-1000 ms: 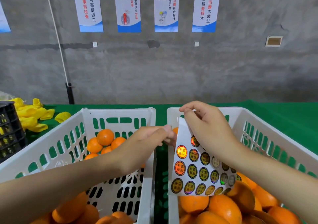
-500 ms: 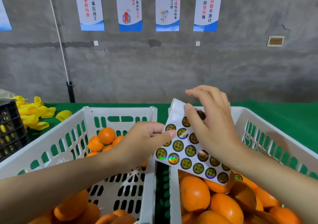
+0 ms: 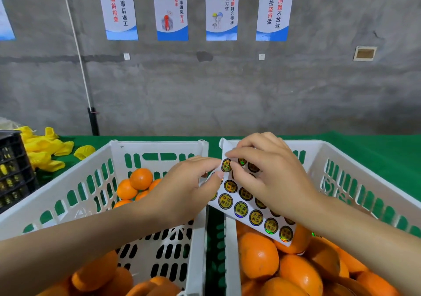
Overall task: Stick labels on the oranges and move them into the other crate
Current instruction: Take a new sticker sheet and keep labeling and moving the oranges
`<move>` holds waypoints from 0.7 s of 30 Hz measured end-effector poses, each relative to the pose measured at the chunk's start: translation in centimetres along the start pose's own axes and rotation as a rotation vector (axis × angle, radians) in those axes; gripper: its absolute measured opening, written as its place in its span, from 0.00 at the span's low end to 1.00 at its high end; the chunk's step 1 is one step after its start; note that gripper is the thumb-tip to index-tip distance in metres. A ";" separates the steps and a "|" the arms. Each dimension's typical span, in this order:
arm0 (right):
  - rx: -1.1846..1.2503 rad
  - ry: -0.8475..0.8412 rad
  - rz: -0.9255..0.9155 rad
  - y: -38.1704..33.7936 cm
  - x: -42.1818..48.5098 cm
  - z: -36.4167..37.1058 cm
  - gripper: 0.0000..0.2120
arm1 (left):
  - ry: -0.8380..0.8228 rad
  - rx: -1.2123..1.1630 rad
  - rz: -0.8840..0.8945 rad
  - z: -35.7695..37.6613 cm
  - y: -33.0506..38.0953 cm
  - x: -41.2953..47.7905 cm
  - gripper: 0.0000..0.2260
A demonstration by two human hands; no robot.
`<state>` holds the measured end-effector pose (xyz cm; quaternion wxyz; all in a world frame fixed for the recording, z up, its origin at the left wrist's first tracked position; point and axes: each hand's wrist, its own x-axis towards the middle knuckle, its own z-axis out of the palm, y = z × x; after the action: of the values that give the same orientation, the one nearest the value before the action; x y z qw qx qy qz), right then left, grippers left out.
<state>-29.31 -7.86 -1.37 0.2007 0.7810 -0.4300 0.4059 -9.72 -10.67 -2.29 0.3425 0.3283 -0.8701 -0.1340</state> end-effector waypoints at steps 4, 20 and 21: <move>0.023 -0.017 -0.019 0.1 -0.2 0.3 0.11 | -0.003 0.029 0.004 -0.1 -0.2 0.1 0.12; 0.014 0.044 -0.111 0.1 -0.3 0.3 0.05 | -0.030 0.016 -0.048 0.1 -0.8 0.1 0.09; 0.015 0.047 -0.113 0.1 -0.3 0.2 0.05 | -0.027 0.006 -0.049 0.1 -0.9 0.1 0.09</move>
<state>-29.35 -7.93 -1.72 0.2276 0.7960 -0.3773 0.4151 -9.40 -11.38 -2.71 0.3262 0.3488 -0.8667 -0.1440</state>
